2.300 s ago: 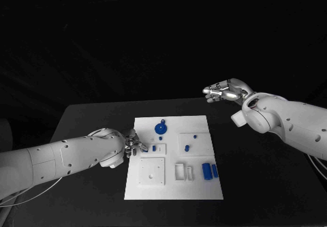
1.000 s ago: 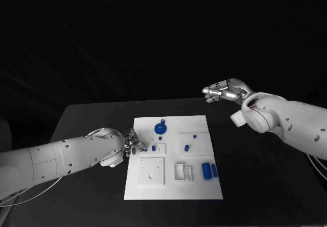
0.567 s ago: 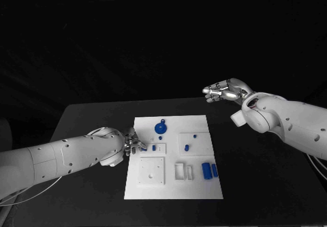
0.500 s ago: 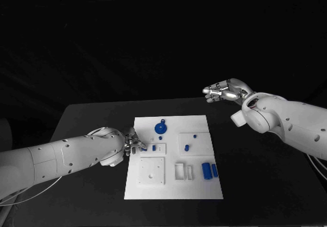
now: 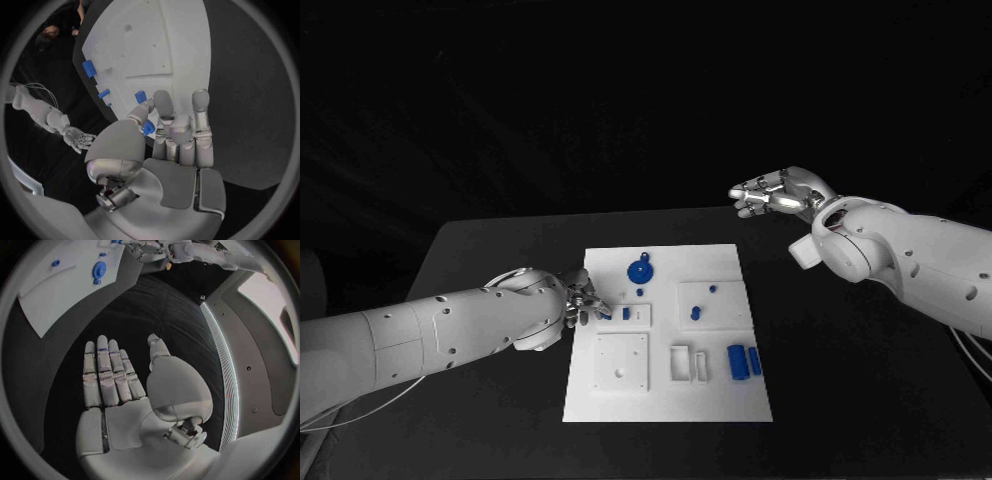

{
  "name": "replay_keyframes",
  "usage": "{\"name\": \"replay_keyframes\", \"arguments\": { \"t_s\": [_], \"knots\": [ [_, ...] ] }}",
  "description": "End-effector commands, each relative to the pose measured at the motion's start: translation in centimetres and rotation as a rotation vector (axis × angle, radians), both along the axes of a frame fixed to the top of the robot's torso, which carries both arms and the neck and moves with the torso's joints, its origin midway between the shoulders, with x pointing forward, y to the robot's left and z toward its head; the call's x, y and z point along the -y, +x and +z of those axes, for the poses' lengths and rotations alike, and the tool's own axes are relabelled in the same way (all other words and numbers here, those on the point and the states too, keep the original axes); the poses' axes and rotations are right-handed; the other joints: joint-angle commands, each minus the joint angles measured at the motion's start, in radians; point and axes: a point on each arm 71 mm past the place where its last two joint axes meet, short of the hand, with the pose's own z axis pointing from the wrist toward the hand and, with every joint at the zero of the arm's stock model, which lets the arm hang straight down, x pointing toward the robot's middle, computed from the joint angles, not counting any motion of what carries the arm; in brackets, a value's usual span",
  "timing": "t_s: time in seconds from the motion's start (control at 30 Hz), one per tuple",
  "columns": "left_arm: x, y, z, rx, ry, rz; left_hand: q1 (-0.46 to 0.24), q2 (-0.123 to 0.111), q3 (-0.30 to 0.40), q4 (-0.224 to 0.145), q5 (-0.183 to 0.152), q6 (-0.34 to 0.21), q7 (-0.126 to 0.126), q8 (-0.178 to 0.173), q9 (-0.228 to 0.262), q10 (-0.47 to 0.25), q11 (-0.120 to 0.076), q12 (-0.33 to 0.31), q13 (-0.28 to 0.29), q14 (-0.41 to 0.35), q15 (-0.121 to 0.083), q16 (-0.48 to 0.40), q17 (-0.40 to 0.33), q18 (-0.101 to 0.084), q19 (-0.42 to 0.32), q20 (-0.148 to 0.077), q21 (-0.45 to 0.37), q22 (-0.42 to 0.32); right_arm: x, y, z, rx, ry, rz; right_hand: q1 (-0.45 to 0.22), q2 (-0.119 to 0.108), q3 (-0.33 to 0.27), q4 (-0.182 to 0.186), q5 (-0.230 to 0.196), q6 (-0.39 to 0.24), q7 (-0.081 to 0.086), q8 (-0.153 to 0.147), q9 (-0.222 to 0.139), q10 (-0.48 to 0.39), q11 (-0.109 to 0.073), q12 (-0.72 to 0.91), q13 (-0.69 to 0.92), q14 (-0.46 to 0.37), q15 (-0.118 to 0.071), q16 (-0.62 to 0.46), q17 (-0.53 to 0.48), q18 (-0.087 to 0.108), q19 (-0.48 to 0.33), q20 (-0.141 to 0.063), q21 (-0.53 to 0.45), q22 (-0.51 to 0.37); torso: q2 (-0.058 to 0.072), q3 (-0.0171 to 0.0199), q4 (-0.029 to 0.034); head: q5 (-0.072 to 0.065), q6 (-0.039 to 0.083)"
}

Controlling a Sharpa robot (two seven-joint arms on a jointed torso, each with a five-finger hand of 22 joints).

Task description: Assemble the parts on the task board

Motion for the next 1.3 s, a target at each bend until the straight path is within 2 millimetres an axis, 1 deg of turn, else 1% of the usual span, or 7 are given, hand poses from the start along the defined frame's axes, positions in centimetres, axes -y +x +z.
{"name": "replay_keyframes", "arguments": {
  "t_s": [0.03, 0.4, 0.83, 1.1, 1.3],
  "knots": [
    [0.34, -0.26, -0.33, 0.005, 0.051, -0.05, 0.037, 0.028, 0.029, -0.028, 0.004, 0.133, -0.092, 0.007, 0.001, 0.014, -0.044, 0.002, 0.001, 0.001, -0.006, 0.004, 0.001, 0.006, -0.009, 0.001, 0.006, 0.02, -0.16, -0.05, -0.02, -0.001, 0.002, 0.017, -0.004, 0.004, -0.001, 0.004, 0.004, -0.005, 0.003, -0.001, -0.002, -0.009, -0.001, -0.003, -0.001, -0.008, -0.001, -0.005, -0.002, -0.007, -0.009, 0.001, -0.001, -0.002, 0.0, 0.0005, -0.0009, 0.0, 0.0],
    [0.65, -0.28, -0.17, 0.033, 0.083, -0.082, 0.041, 0.026, 0.03, -0.025, 0.006, 0.134, -0.092, 0.007, 0.0, 0.014, -0.045, 0.002, 0.002, 0.001, -0.006, 0.006, 0.002, 0.007, -0.009, 0.002, 0.007, 0.02, -0.17, -0.06, -0.03, -0.001, 0.002, 0.018, -0.004, 0.004, -0.001, 0.004, 0.004, -0.005, 0.003, -0.001, -0.002, -0.009, -0.001, -0.003, -0.001, -0.008, -0.001, -0.005, -0.002, -0.007, -0.009, 0.001, -0.001, -0.002, 0.0, 0.0003, -0.0005, -0.001, 0.0],
    [0.78, -0.77, 0.03, 0.038, 0.012, -0.066, 0.041, 0.025, 0.032, -0.024, 0.009, 0.135, -0.092, 0.007, 0.0, 0.014, -0.045, 0.003, 0.003, 0.001, -0.006, 0.006, 0.005, 0.007, -0.009, 0.002, 0.009, 0.02, -0.18, -0.07, -0.07, -0.002, 0.002, 0.019, -0.004, 0.004, -0.001, 0.004, 0.004, -0.005, 0.003, -0.001, -0.002, -0.009, -0.001, -0.003, -0.001, -0.008, -0.001, -0.005, -0.002, -0.007, -0.009, 0.001, -0.001, -0.002, 0.001, -0.0005, -0.0001, -0.001, -0.002],
    [0.44, -0.88, 0.19, 0.055, -0.017, -0.048, 0.041, 0.025, 0.032, -0.024, 0.009, 0.135, -0.092, 0.007, 0.0, 0.014, -0.045, 0.003, 0.003, 0.001, -0.006, 0.006, 0.005, 0.007, -0.009, 0.002, 0.009, 0.02, -0.16, -0.07, -0.08, -0.002, 0.002, 0.018, -0.004, 0.004, -0.001, 0.004, 0.004, -0.005, 0.003, -0.001, -0.002, -0.009, -0.001, -0.003, -0.001, -0.008, -0.001, -0.005, -0.002, -0.007, -0.009, 0.001, -0.001, -0.002, 0.001, -0.0002, 0.0002, -0.001, -0.003],
    [0.29, -0.88, 0.38, 0.088, -0.039, -0.039, 0.041, 0.024, 0.032, -0.024, 0.01, 0.135, -0.093, 0.007, 0.0, 0.014, -0.045, 0.003, 0.004, 0.001, -0.007, 0.007, 0.005, 0.008, -0.009, 0.002, 0.01, 0.02, -0.13, -0.07, -0.08, -0.002, 0.002, 0.017, -0.004, 0.004, -0.001, 0.004, 0.004, -0.005, 0.003, -0.001, -0.002, -0.009, -0.001, -0.003, -0.001, -0.008, -0.001, -0.005, -0.002, -0.007, -0.009, 0.001, -0.001, -0.002, 0.0, -0.0006, 0.0003, 0.001, -0.003]
  ]
}}
